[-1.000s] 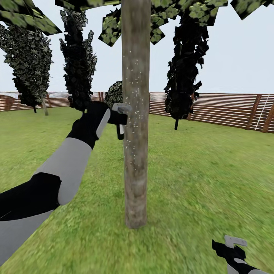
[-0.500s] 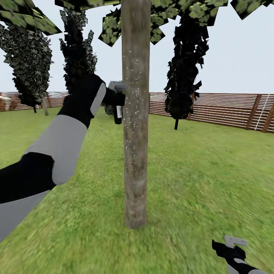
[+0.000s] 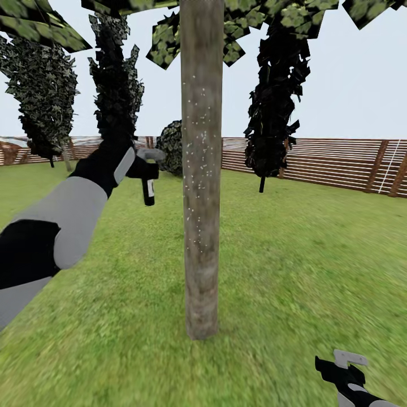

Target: In the garden, pick up the pesticide atomizer on the floor and spray pesticide onto both trees until each tree trunk is fully covered.

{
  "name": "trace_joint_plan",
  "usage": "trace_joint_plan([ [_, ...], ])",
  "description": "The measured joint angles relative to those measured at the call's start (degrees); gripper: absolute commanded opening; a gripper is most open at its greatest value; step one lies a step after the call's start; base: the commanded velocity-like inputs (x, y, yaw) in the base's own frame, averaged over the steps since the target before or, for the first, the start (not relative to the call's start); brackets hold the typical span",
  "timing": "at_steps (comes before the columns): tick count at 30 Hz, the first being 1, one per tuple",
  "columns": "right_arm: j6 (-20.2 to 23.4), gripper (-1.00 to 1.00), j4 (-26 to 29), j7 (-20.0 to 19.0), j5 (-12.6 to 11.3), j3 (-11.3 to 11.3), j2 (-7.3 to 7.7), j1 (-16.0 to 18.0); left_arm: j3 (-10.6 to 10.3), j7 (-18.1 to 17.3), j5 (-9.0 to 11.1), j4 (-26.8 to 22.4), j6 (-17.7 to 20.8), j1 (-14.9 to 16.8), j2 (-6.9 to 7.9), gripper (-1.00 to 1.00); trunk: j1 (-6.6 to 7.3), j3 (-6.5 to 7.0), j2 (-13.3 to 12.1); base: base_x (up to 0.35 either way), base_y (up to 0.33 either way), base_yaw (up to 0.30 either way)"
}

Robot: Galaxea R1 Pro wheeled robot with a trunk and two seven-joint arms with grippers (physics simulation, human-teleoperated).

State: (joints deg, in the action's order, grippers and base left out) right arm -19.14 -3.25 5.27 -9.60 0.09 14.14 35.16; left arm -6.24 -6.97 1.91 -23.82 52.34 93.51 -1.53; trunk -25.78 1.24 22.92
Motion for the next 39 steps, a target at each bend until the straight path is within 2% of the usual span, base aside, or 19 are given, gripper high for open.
trace_joint_plan([
  [2, 0.02, 1.00, 0.00, 0.00, 0.01, 0.00, 0.01, 0.00, -0.11, 0.08, -0.14, -3.78, -0.36, 0.02, -1.08, -1.00, 0.00, 0.01, 0.01, 0.000, 0.000, 0.000],
  [6, 0.00, 1.00, 0.00, 0.00, -0.03, 0.00, 0.01, 0.00, -0.16, 0.06, -0.47, -7.89, 0.92, 0.36, -1.38, -1.00, 0.00, 0.00, 0.01, 0.000, 0.000, 0.000],
  [8, -0.01, 1.00, 0.00, 0.00, -0.03, 0.00, 0.01, 0.00, -0.11, 0.10, -0.55, -9.44, 2.32, 1.65, -1.44, -1.00, 0.01, 0.01, 0.02, 0.000, 0.000, 0.000],
  [10, -0.02, 1.00, 0.00, 0.00, 0.00, 0.00, 0.01, 0.00, -0.10, 0.11, -0.57, -9.90, 2.69, 2.58, -1.45, -1.00, 0.00, 0.00, 0.01, 0.000, 0.000, 0.000],
  [12, 0.01, 1.00, 0.00, 0.00, 0.00, 0.01, 0.01, 0.00, -0.04, 0.56, -0.75, -10.21, 3.00, 5.22, -1.46, -1.00, 0.00, 0.02, 0.02, 0.000, 0.000, 0.000],
  [14, 0.00, 1.00, 0.00, 0.00, -0.02, 0.01, 0.01, 0.00, -0.02, 3.06, -0.94, -10.31, 3.12, 6.96, -1.45, -1.00, 0.00, 0.01, 0.00, 0.000, 0.000, 0.000],
  [17, -0.01, 1.00, 0.00, 0.00, -0.02, 0.00, 0.02, 0.00, 0.00, 4.76, -0.68, -10.36, 3.45, 8.85, -1.46, -1.00, 0.00, 0.00, 0.01, 0.000, 0.000, 0.000],
  [26, 0.00, 1.00, 0.00, 0.00, -0.01, 0.00, 0.02, 0.00, 0.00, 5.13, -0.56, -11.68, 3.81, 11.64, -1.46, -1.00, 0.00, 0.00, 0.00, 0.000, 0.000, 0.000],
  [29, 0.00, 1.00, 0.00, 0.00, 0.00, 0.00, 0.02, 0.00, 0.37, 5.17, -0.57, -9.84, 3.82, 11.82, -1.37, -1.00, 0.00, 0.00, -0.01, 0.000, 0.000, 0.000],
  [31, 0.01, 1.00, 0.00, 0.00, 0.01, 0.00, 0.02, 0.00, 0.45, 5.34, -0.46, -2.90, 3.47, 11.81, -1.60, -1.00, -0.03, -0.02, -0.04, 0.000, 0.000, 0.000],
  [35, 0.01, 1.00, 0.00, 0.00, 0.00, 0.00, 0.02, 0.00, 0.52, 5.38, -0.38, 5.87, -1.05, 11.85, -1.78, -1.00, 0.00, -0.01, -0.02, 0.000, 0.000, 0.000],
  [39, 0.00, 1.00, 0.00, 0.00, 0.00, 0.00, 0.02, 0.00, 0.55, 5.39, -0.26, 12.37, -5.36, 11.83, -1.87, -1.00, 0.00, -0.01, -0.02, 0.000, 0.000, 0.000],
])
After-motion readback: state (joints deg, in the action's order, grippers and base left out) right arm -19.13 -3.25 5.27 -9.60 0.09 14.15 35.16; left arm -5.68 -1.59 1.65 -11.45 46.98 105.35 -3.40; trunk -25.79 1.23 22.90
